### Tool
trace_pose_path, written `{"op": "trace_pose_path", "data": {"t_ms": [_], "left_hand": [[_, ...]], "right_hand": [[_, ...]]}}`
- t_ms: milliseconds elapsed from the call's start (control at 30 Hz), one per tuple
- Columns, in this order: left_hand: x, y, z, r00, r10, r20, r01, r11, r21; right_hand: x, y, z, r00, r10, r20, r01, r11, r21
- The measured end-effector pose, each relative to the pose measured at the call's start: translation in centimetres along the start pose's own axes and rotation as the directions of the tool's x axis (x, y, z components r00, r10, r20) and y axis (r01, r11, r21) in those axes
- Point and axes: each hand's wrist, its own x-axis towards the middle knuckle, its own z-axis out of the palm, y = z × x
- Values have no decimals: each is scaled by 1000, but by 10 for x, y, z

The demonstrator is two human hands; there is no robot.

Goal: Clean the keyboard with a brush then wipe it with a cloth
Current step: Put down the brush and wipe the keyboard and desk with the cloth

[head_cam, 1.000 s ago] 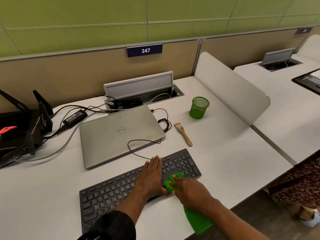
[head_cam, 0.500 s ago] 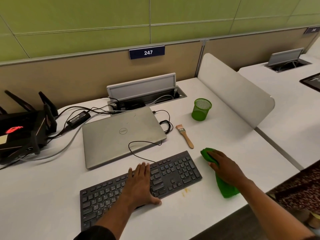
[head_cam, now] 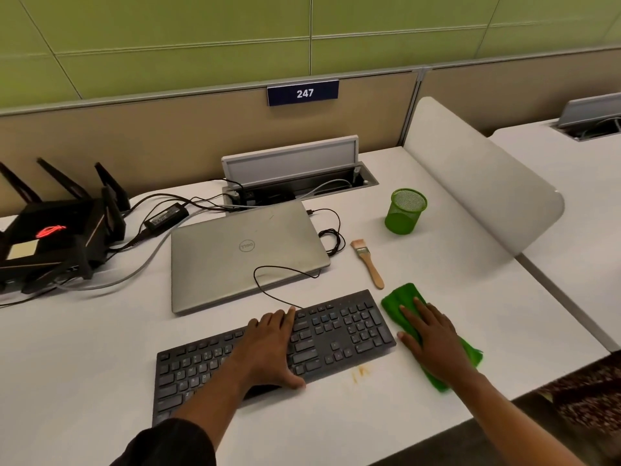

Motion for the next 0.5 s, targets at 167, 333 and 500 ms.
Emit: {"op": "trace_pose_path", "data": {"t_ms": [167, 333, 500], "left_hand": [[8, -8, -20, 999, -4, 47, 7, 999, -48], [15, -19, -50, 1000, -18, 22, 19, 998, -56], [18, -24, -67, 999, -27, -21, 28, 998, 48]], "right_hand": [[3, 2, 1, 998, -68, 12, 68, 998, -6], [6, 1, 4, 991, -130, 28, 131, 991, -27], [7, -13, 7, 984, -172, 36, 173, 985, -28]]}}
